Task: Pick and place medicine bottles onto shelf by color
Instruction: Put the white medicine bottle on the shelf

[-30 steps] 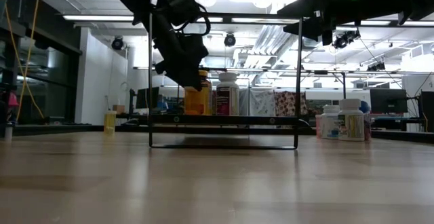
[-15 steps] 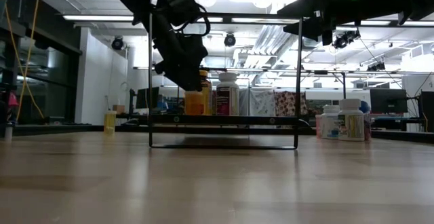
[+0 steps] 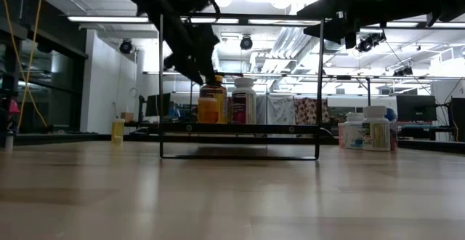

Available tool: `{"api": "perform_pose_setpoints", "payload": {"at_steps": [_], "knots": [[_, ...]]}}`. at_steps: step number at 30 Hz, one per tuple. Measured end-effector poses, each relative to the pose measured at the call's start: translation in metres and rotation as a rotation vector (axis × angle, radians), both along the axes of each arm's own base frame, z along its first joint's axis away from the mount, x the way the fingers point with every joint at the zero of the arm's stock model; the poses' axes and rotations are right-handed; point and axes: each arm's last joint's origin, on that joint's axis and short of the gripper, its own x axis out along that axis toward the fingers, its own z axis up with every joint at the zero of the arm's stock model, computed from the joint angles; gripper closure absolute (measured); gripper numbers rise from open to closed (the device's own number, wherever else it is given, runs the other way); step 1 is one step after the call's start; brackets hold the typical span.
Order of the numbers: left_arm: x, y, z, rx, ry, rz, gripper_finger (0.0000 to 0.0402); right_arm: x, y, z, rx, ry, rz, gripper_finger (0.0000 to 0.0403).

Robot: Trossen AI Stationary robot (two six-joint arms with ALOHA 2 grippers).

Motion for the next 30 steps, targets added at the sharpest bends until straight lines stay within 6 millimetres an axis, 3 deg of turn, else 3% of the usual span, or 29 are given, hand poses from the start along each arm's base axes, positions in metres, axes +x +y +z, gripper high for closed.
{"api": "perform_pose_setpoints", "payload": {"at_steps": [4, 8, 13, 19, 25, 30], "knots": [[-0.006, -0.015, 0.023, 0.030, -0.064, -0.036, 0.0122, 0.000, 0.000, 0.000, 0.000, 0.000, 0.000, 0.0123], [-0.013, -0.043, 0.033, 0.094, -0.184, -0.115, 0.0122, 0.000, 0.000, 0.000, 0.000, 0.002, 0.000, 0.0123], [-0.036, -0.085, 0.020, 0.175, -0.404, -0.224, 0.0122, 0.000, 0.000, -0.001, 0.000, 0.012, 0.000, 0.0123], [-0.083, -0.120, -0.013, 0.230, -0.641, -0.304, 0.0122, 0.000, 0.000, -0.002, 0.001, 0.016, 0.000, 0.0123], [-0.123, -0.134, -0.022, 0.314, -0.838, -0.362, 0.0122, 0.000, 0.000, -0.001, 0.001, 0.015, 0.000, 0.0123], [-0.140, -0.137, -0.017, 0.351, -0.861, -0.382, 0.0122, 0.000, 0.000, -0.001, 0.001, 0.015, 0.000, 0.0123]]}}
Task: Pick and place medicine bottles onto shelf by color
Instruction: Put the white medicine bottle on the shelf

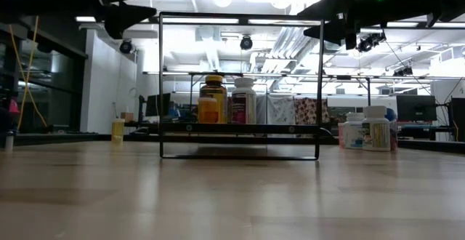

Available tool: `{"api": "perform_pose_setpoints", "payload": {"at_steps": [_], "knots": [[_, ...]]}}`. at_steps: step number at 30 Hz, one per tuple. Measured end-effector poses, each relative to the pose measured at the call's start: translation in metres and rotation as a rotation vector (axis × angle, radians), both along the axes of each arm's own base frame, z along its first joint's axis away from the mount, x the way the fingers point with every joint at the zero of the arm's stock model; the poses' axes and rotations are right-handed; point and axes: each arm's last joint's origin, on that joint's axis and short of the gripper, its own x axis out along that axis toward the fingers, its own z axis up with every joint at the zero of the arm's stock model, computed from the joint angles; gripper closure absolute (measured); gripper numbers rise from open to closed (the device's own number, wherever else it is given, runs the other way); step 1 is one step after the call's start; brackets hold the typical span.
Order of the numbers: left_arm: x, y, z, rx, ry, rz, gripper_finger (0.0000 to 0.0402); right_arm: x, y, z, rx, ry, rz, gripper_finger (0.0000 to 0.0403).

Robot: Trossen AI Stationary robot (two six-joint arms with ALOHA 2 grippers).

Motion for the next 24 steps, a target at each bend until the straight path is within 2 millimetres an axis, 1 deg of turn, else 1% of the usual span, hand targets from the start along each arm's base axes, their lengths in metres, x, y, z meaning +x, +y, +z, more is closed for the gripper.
{"api": "perform_pose_setpoints", "payload": {"at_steps": [4, 10, 13, 17, 21, 24], "knots": [[-0.004, -0.001, -0.002, -0.004, 0.028, 0.000, 0.0122, 0.000, 0.000, 0.000, 0.005, -0.003, 0.000, 0.0123], [-0.003, -0.001, -0.003, -0.007, 0.043, 0.000, 0.0122, 0.000, 0.000, -0.001, 0.090, -0.032, -0.011, 0.0123], [-0.003, 0.000, -0.003, -0.007, 0.043, 0.006, 0.0122, -0.001, -0.003, -0.004, 0.128, -0.002, -0.128, 0.0123], [-0.003, 0.000, -0.003, -0.009, 0.043, 0.021, 0.0122, -0.003, -0.008, -0.003, 0.189, 0.146, -0.377, 0.0123], [-0.003, 0.000, -0.003, -0.009, 0.043, 0.022, 0.0122, -0.013, -0.010, -0.003, 0.312, 0.267, -0.551, 0.0123], [-0.003, 0.000, -0.003, -0.009, 0.043, 0.022, 0.0122, -0.025, -0.009, -0.009, 0.418, 0.329, -0.632, 0.0123]]}}
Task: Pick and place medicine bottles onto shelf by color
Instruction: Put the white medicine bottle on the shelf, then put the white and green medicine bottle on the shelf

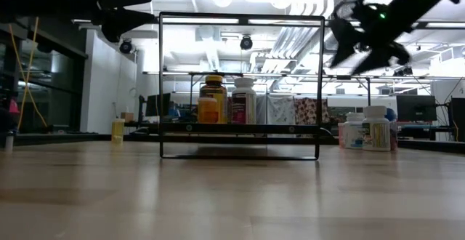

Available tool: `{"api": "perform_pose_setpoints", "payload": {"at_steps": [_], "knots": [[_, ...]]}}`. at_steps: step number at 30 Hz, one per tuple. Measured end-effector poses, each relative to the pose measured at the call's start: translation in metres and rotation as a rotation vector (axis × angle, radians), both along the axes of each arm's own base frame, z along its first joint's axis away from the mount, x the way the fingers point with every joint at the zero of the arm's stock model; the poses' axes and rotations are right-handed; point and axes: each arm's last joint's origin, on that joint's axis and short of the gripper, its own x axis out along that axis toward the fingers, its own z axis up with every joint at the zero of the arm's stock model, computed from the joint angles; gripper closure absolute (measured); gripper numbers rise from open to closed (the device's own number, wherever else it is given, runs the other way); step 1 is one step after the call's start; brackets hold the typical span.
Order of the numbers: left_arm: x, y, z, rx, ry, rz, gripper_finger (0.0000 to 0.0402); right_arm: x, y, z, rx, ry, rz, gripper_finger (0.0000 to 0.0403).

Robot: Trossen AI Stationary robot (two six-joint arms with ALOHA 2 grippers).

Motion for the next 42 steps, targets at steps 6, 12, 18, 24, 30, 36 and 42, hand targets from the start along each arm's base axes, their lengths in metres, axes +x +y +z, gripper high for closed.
{"api": "perform_pose_setpoints", "payload": {"at_steps": [6, 12, 18, 24, 30, 36, 42], "knots": [[0.000, 0.000, 0.000, 0.000, 0.000, 0.002, 0.0122, -0.020, -0.001, -0.015, 0.145, 0.075, -0.142, 0.0123], [0.000, 0.000, 0.000, 0.000, 0.001, 0.002, 0.0122, -0.019, -0.006, -0.020, 0.188, 0.103, -0.172, 0.0123], [0.000, 0.000, 0.000, -0.001, 0.003, 0.002, 0.0122, -0.011, -0.017, -0.038, 0.274, 0.231, -0.208, 0.0123], [0.000, 0.000, -0.001, -0.001, 0.006, 0.002, 0.0122, -0.008, -0.026, -0.045, 0.330, 0.256, -0.219, 0.0123], [0.000, 0.000, -0.001, -0.002, 0.009, 0.002, 0.0122, -0.005, -0.028, -0.043, 0.319, 0.241, -0.188, 0.0123], [0.000, 0.000, -0.001, -0.002, 0.009, 0.002, 0.0122, 0.001, -0.029, -0.042, 0.307, 0.224, -0.126, 0.0123], [0.000, 0.000, -0.001, -0.002, 0.008, 0.002, 0.0122, 0.006, -0.028, -0.040, 0.313, 0.209, -0.059, 0.0123]]}}
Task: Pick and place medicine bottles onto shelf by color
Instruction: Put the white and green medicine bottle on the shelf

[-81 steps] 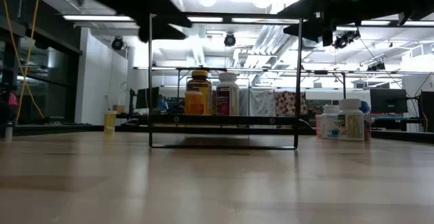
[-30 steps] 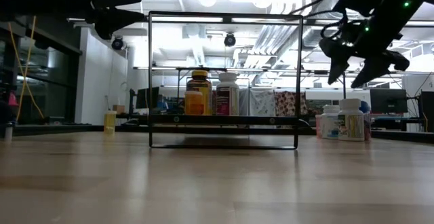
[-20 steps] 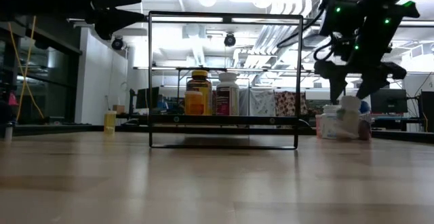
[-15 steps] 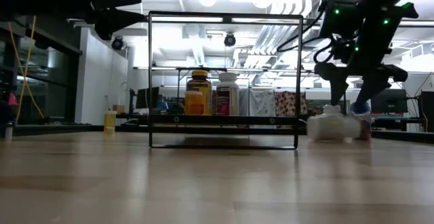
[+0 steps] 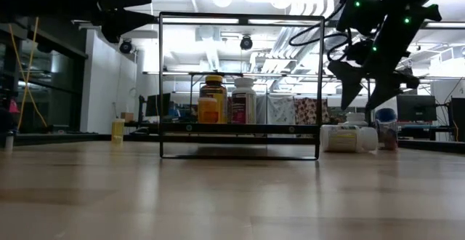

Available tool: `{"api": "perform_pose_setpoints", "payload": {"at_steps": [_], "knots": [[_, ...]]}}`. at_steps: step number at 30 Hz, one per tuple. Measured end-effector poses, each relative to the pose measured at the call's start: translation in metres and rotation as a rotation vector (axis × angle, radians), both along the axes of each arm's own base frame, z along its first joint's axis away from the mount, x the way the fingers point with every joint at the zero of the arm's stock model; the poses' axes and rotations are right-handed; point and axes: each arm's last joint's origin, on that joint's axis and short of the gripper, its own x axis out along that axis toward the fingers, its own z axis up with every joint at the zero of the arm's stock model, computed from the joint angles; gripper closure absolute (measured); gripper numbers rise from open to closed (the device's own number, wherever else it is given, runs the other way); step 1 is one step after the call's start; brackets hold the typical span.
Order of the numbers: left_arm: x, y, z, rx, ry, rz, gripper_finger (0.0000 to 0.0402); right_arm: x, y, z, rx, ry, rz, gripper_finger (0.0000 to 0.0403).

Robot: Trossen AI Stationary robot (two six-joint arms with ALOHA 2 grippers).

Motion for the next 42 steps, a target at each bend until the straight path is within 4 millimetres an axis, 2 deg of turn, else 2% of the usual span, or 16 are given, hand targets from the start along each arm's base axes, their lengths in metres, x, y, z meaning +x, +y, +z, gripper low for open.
{"api": "perform_pose_setpoints", "payload": {"at_steps": [3, 6, 9, 13, 16, 21, 24, 29, 35, 42], "knots": [[0.000, 0.000, 0.000, -0.001, -0.001, 0.000, 0.0122, 0.007, 0.001, 0.007, 0.054, -0.011, 0.144, 0.0123], [0.000, 0.000, 0.000, 0.000, 0.000, 0.000, 0.0122, 0.015, 0.007, 0.022, 0.096, 0.013, 0.334, 0.0123], [0.000, 0.000, 0.000, -0.002, -0.001, -0.001, 0.0122, 0.018, 0.014, 0.040, 0.127, 0.058, 0.441, 0.0123], [0.000, 0.000, 0.000, -0.008, -0.003, -0.001, 0.0122, 0.018, 0.021, 0.049, 0.167, 0.224, 0.579, 0.0123], [0.000, 0.000, 0.000, -0.010, -0.004, -0.001, 0.0122, 0.021, 0.025, 0.041, 0.183, 0.367, 0.736, 0.0123], [0.000, 0.000, 0.000, -0.010, -0.004, -0.001, 0.0122, 0.031, 0.031, 0.012, 0.312, 0.511, 1.017, 0.0123], [0.000, 0.000, 0.000, -0.008, -0.003, -0.001, 0.0122, 0.038, 0.032, -0.003, 0.333, 0.598, 1.069, 0.0123], [0.000, 0.000, 0.000, -0.008, 0.000, -0.001, 0.0122, 0.045, 0.027, -0.019, 0.256, 0.774, 1.067, 0.0123], [0.000, 0.000, 0.000, -0.008, 0.001, -0.001, 0.0122, 0.051, 0.024, -0.022, 0.172, 0.811, 1.097, 0.0123], [0.000, 0.000, -0.001, -0.009, 0.004, -0.001, 0.0122, 0.060, 0.021, -0.011, 0.050, 0.861, 1.143, 0.0123]]}}
